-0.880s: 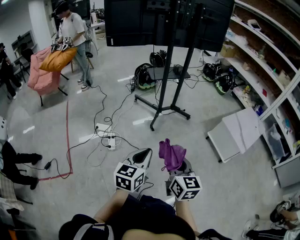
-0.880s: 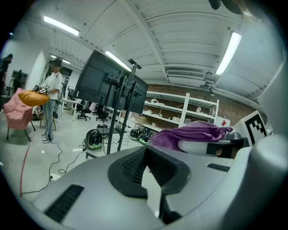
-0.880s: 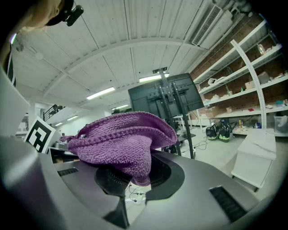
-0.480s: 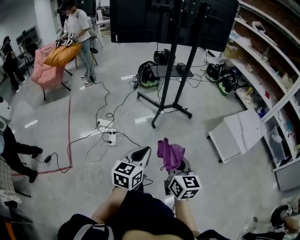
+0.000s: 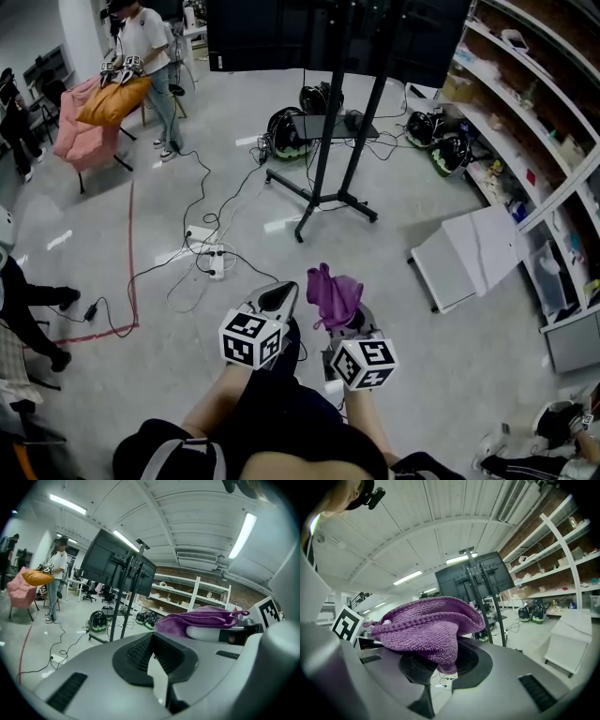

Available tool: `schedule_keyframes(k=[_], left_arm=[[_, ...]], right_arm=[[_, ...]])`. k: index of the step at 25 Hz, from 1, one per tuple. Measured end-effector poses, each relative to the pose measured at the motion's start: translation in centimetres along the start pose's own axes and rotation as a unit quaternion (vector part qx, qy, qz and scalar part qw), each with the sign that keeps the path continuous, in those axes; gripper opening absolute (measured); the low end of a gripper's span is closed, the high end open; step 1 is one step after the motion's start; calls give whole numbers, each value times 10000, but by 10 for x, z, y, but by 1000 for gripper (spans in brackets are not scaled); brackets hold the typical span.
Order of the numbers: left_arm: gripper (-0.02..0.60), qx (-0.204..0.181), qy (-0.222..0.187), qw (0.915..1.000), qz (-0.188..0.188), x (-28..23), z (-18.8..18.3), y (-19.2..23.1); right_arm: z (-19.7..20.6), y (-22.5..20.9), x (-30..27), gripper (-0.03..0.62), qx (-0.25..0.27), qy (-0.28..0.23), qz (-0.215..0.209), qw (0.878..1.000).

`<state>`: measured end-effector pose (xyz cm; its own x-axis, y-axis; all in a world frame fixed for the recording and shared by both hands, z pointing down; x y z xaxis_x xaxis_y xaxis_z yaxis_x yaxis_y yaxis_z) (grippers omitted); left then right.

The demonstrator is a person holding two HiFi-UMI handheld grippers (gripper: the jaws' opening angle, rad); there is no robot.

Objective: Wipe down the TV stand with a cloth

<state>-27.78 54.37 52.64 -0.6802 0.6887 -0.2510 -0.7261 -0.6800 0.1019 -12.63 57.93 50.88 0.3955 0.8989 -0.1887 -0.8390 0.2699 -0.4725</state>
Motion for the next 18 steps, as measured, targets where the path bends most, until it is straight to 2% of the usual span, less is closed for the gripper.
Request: schedule_keyframes(k=[8,18], left_arm=[[6,38,59,9998,163,-49,-7,1],[6,130,73,9996,260,-132,-47,54]], right_arm=[[-21,-33,-22,64,5,17,91,10000],[-80,-71,-105,64,84,44,141,9999]])
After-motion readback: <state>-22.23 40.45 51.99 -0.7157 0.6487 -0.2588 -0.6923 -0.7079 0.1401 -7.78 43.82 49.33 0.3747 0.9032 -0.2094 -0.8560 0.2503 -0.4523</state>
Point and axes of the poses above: the fingertips, and each gripper's own axes: x backward along the fingers, y to its left, z out of its underside, the point moved 7 cm from there along x, backward along the fingers, and after that the axes turned 12 degrees about -x, right-handed, at the moved point
